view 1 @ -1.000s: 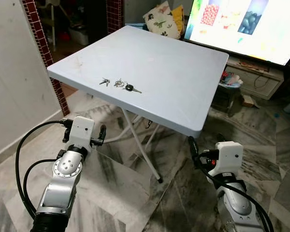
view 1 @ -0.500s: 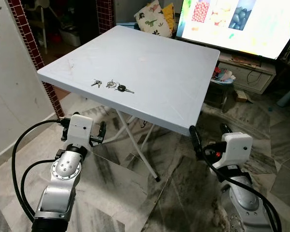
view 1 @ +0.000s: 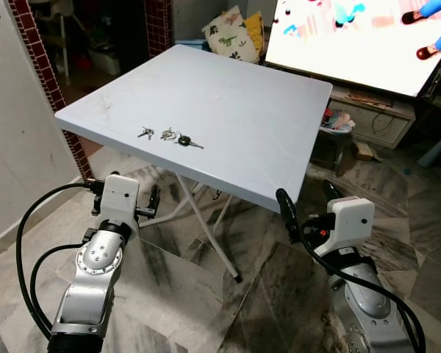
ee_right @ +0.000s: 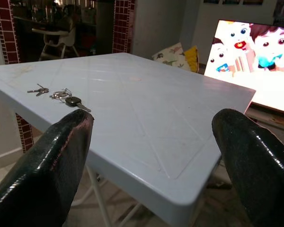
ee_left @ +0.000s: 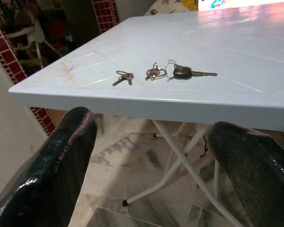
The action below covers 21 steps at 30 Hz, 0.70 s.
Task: Hang keys on a hook
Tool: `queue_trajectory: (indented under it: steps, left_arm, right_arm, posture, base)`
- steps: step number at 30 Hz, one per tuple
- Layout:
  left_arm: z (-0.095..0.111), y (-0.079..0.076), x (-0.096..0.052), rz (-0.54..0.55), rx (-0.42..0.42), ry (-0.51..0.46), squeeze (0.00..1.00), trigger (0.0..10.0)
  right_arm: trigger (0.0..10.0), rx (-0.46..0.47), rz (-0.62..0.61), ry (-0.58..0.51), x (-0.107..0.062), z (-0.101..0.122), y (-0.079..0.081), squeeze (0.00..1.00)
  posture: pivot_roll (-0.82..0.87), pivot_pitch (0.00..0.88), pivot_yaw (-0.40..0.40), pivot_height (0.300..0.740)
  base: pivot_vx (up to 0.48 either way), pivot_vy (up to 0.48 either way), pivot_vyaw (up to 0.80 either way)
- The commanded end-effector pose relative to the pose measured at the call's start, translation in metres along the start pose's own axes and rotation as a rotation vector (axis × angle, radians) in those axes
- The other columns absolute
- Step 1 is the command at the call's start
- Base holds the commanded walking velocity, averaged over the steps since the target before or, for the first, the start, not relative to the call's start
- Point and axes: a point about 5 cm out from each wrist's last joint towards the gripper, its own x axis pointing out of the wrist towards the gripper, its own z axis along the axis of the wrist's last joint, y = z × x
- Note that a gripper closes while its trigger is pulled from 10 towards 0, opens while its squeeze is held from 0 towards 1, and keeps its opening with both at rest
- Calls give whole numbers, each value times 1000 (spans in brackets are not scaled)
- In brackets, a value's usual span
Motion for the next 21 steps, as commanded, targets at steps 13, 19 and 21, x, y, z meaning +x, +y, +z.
queue_trajectory:
  steps: [13, 19, 21]
  left_arm:
    - [3, -4, 2, -12, -5, -5, 0, 10000]
    - [2, -4, 1, -14, -2, -1, 0, 10000]
    - [2, -4, 2, -12, -2, -2, 0, 10000]
  right_arm:
    - [10000, -15, 20, -22, 4, 9, 1, 0]
    - [10000, -13, 23, -16, 3, 9, 1, 0]
    - [10000, -17, 28, -16, 3, 9, 2, 0]
  posture:
    - [72, 0, -85, 740]
    - [73, 0, -85, 740]
    - [74, 0, -85, 740]
  base:
    - [387, 0, 0]
    - [385, 0, 0]
    - [382, 0, 0]
